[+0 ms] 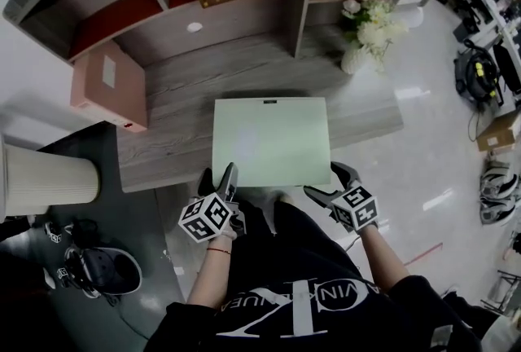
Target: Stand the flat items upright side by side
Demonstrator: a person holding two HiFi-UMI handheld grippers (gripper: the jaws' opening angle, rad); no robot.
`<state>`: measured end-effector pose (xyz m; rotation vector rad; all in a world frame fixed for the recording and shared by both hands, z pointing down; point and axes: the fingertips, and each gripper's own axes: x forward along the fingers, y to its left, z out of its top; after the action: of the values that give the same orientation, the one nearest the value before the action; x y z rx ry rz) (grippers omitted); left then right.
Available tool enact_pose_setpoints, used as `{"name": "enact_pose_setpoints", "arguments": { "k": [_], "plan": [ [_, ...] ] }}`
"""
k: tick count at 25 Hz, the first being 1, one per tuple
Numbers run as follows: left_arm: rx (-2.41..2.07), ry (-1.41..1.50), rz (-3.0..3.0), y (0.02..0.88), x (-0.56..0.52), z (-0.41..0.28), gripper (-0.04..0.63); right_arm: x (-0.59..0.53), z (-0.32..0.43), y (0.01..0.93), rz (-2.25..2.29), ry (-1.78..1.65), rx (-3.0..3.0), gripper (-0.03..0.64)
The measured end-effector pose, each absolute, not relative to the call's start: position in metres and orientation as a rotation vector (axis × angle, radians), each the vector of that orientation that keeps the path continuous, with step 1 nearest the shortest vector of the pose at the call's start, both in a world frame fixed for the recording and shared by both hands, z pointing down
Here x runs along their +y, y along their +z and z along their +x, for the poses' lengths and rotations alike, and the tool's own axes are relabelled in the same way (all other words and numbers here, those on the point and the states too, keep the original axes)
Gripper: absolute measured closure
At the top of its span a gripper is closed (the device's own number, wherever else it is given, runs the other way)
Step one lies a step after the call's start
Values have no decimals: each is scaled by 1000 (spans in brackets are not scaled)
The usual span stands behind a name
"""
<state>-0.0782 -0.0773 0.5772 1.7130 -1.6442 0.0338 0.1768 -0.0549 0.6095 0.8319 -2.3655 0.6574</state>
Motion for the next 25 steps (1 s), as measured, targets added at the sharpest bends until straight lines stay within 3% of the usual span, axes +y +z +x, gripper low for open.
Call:
{"name": "enact_pose_setpoints", "arguments": {
  "k": [10,25],
  "plan": [
    [-1689,-206,1352,606,-44,-85,232,-54,179,614,736,424,-2314,172],
    [-1350,-668,1176,640,-59,-37,210,-70,173,607,753,160,-2260,109]
  ]
}}
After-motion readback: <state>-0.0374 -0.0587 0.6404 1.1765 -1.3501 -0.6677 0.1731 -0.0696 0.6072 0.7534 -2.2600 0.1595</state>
